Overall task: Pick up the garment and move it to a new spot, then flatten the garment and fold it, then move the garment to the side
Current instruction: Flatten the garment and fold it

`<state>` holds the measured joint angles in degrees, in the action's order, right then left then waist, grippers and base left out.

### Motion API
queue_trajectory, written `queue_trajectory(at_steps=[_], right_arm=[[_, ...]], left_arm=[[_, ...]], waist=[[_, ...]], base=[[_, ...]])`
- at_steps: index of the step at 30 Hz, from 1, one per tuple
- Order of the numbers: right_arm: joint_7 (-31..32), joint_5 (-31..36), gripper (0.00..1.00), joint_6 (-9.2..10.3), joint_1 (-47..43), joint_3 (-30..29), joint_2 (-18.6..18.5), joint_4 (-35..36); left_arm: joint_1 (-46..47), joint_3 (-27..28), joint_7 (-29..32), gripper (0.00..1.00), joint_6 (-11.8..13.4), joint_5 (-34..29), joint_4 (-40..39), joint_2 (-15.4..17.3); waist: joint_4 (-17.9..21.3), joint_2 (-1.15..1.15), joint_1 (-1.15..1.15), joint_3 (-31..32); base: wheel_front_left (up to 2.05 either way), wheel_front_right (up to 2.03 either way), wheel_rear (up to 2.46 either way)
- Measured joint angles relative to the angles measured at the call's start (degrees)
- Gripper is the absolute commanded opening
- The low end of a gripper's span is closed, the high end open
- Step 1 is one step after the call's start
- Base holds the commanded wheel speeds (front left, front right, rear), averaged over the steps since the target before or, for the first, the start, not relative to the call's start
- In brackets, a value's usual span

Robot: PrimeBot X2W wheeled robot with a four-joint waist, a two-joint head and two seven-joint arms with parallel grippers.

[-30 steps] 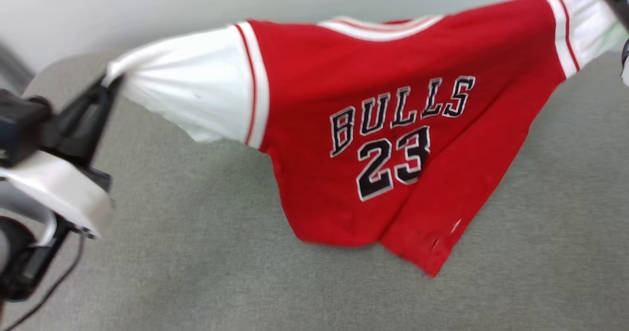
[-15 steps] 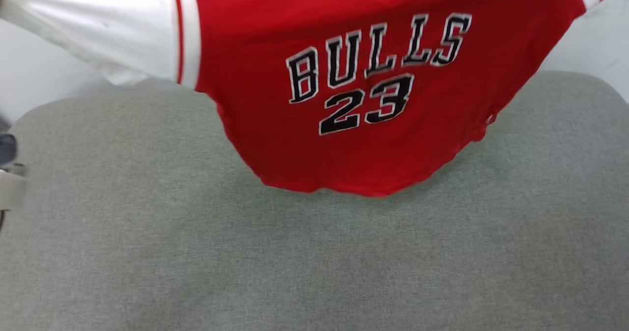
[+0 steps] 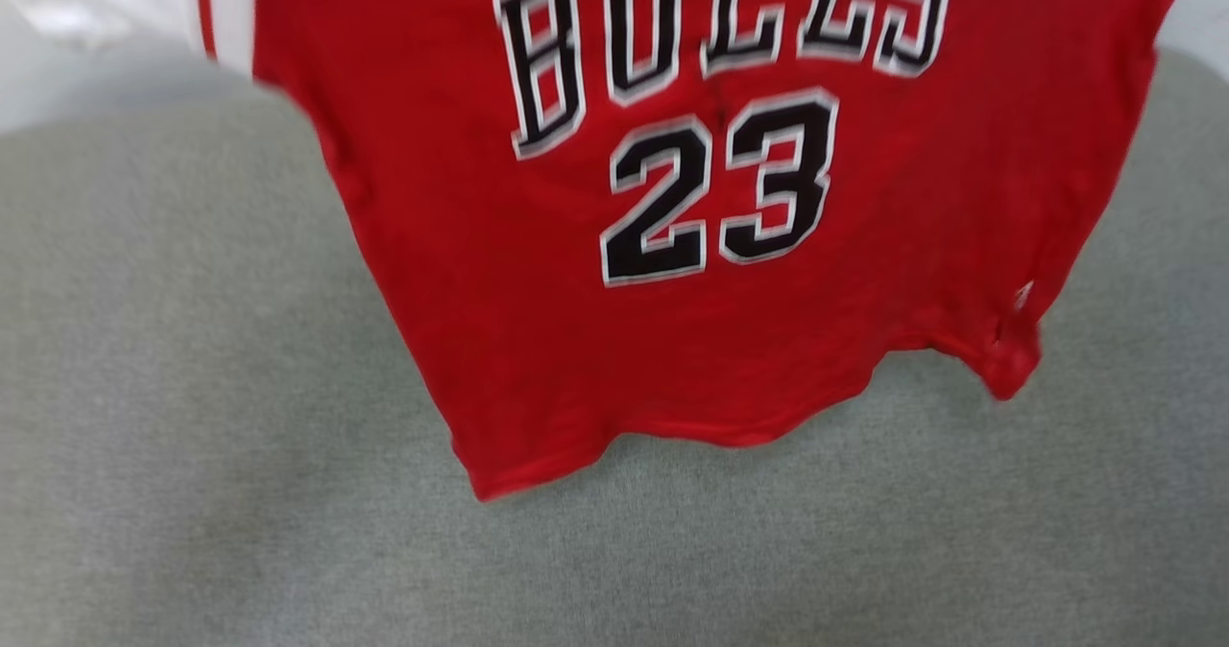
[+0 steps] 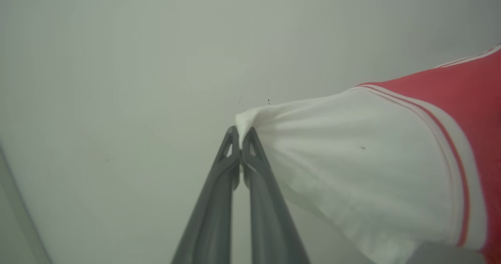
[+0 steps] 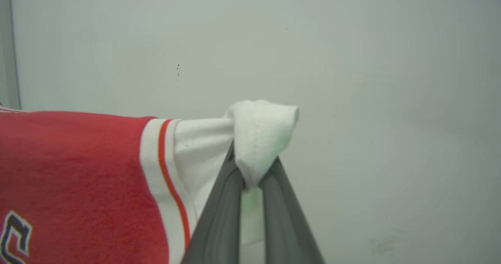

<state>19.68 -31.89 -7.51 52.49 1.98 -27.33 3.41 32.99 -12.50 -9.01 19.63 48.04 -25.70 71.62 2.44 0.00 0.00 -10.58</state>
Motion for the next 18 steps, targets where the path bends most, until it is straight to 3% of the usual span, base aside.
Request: queue_trajectory(at_steps=[5, 8, 14, 18], right_arm=[[-1.2, 2.9, 0.00, 0.00, 7.6, 1.7, 0.1, -3.2], [-3.9, 4.8, 0.00, 0.00, 13.8, 3.2, -0.5, -6.4], [-9.6, 9.4, 0.00, -0.02, 27.2, 4.4, -0.4, -17.2], [-13.8, 13.2, 0.00, -0.02, 35.7, 2.8, 0.6, -25.3]], left_arm=[[10.6, -2.2, 1.3, 0.00, -4.9, -2.0, 5.7, -2.1], [19.7, -4.9, 2.0, 0.00, -8.1, -7.1, 10.0, -3.7], [41.2, -10.4, 2.8, 0.00, -13.1, -14.6, 23.3, -13.9], [54.0, -13.1, 0.7, 0.00, -15.2, -18.9, 33.1, -21.2]], waist=[[0.0, 0.00, 0.00, -6.1], [-0.1, 0.00, 0.01, -10.4], [-0.5, 0.00, 0.01, -18.9], [-1.1, 0.00, 0.02, -23.6]], base=[[0.00, 0.00, 0.00], [0.00, 0.00, 0.00], [0.00, 0.00, 0.00], [0.00, 0.00, 0.00]])
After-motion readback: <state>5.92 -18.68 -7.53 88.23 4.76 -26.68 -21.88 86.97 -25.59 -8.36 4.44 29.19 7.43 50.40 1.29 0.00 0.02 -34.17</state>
